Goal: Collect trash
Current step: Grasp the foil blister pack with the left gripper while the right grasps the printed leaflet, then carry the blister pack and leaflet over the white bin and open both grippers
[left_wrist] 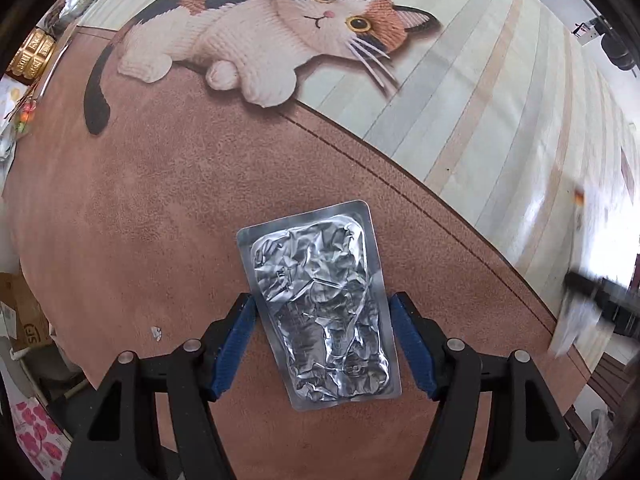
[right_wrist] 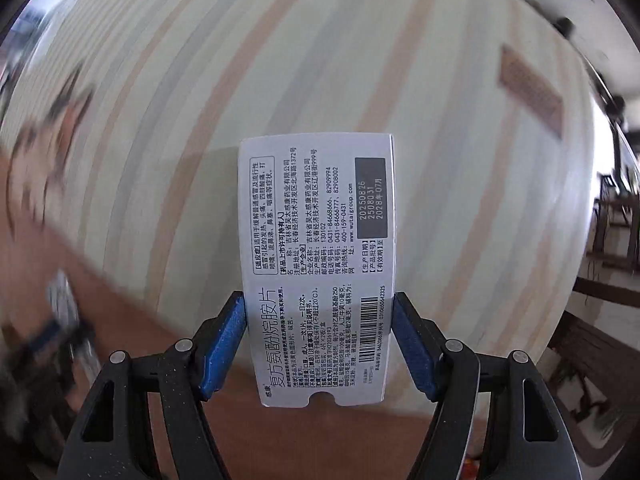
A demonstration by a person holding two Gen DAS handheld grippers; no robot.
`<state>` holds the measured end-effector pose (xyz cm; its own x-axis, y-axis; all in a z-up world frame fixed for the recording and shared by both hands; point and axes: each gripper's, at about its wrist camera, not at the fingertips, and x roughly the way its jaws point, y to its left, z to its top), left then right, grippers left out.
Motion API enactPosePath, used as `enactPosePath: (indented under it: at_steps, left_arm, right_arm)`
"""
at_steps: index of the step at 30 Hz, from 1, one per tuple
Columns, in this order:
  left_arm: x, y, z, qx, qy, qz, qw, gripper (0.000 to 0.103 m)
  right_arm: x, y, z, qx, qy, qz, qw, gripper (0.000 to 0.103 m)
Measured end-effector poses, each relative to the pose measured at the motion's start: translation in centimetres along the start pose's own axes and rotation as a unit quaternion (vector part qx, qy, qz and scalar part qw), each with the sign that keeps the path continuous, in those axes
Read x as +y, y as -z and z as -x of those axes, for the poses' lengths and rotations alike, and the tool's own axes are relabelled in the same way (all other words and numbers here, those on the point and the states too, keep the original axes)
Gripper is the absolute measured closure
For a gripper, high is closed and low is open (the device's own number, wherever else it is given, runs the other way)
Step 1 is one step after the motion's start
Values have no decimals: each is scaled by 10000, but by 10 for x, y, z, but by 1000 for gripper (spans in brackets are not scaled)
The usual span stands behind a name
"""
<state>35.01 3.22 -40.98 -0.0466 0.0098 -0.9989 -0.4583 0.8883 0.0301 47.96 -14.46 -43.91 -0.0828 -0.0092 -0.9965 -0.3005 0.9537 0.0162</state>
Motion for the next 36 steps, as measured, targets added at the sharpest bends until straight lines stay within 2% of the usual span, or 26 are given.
enactPosePath:
  at_steps: [3,6,8,12,14,22,25,30,36]
  left_arm:
    - [-2,-2,2,12,6,-23,10000,36]
    - [-2,-3,2,-26,21,-24,10000,36]
    - [0,-5,1,-48,38,-12,10000,37]
    - [2,9,6,-180,26,-36,9998,37]
    - [4,16,14,-282,63,-9,9996,37]
    - [25,44,59,-812,298,138,9962,37]
    - [44,66,81,-1052,394,284,9933,37]
    - [98,116,117,-1435,561,660,9859,37]
    - [172,202,141,-1719,755,1238,9744,37]
  right_arm:
    - [12,9,-2,-72,178,153,9997,29]
    - [12,8,-5,-75,229,80,9997,20]
    - [8,8,-5,-140,121,87,9998,19]
    - [7,13,1,-299,134,207,9993,30]
    - [7,33,10,-287,6,195,9994,30]
    - [28,71,51,-603,-371,343,9969,30]
    - [41,93,68,-770,-537,476,9944,30]
    - [79,130,104,-1017,-787,871,9879,30]
    - [144,219,128,-1173,-1067,1414,9772,30]
